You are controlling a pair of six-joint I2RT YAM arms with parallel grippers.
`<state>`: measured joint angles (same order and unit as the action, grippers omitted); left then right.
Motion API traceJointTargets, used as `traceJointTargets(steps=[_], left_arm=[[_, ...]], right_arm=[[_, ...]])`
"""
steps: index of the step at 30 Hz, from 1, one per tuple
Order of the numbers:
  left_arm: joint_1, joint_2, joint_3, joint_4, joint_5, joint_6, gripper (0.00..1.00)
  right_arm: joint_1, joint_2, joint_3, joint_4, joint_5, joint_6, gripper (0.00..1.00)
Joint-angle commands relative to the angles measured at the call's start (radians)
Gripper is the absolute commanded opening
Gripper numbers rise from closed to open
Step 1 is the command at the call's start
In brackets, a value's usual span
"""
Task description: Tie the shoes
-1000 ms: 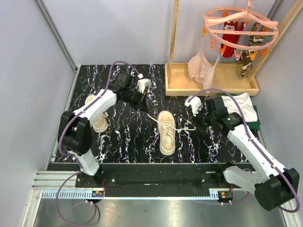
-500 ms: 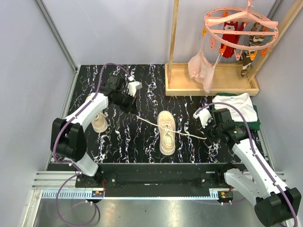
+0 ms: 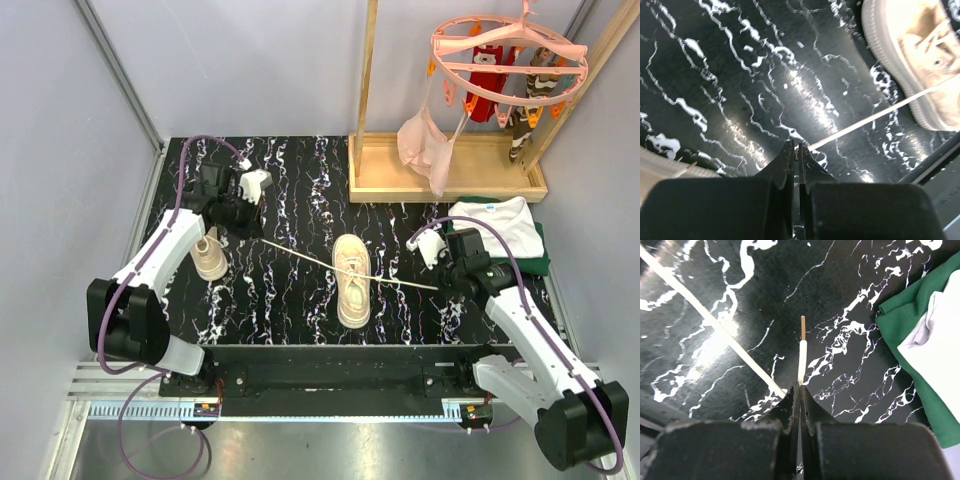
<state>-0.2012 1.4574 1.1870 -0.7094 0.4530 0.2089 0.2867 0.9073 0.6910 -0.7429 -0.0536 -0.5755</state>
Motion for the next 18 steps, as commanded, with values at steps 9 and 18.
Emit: traceJointTargets(steps=[9,18], left_arm=[[0.013,-0.04,-0.05,0.013,-0.131,0.089,0.0],[0.026,-0.035,-0.07,0.033,-0.165,0.132,0.0]], right_arm=[[-0.034,0.131,-0.093,0.194,0.142,-0.141,0.0],[-0.064,0.209,-0.125,0.269,0.12,-0.187,0.0]])
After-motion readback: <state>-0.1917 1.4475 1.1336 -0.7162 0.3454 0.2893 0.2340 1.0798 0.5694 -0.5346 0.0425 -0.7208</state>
